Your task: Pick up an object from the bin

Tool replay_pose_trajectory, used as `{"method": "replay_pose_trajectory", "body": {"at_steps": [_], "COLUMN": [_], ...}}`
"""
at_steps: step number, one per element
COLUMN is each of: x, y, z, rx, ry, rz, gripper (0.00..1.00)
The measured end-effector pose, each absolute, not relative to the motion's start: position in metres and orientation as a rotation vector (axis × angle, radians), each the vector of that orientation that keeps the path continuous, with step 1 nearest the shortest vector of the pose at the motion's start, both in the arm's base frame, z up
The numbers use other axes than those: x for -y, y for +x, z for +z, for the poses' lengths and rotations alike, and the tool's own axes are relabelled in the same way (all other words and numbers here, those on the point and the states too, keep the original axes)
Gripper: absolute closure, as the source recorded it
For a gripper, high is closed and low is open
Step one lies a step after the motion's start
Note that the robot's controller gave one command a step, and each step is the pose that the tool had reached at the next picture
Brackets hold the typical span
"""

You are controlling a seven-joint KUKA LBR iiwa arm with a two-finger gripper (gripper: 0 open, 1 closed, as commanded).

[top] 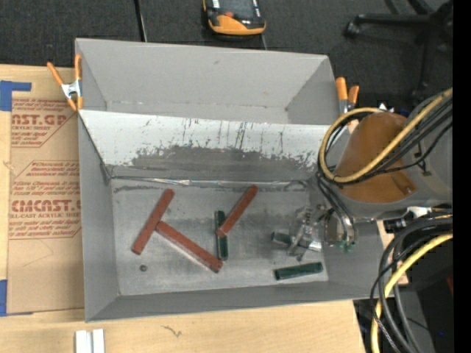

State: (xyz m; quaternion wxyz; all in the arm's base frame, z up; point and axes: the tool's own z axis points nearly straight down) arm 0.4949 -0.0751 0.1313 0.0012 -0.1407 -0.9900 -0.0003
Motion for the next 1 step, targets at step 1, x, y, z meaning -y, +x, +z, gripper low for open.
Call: {"method": "replay_pose_trajectory", "body": {"at_steps": [1], "x": [0.0753], "y": [0.4963], "z": [0.1436], "rx": [3.114], "ry": [-0.442], "rz": [-0.001], "gripper": [1.00]}}
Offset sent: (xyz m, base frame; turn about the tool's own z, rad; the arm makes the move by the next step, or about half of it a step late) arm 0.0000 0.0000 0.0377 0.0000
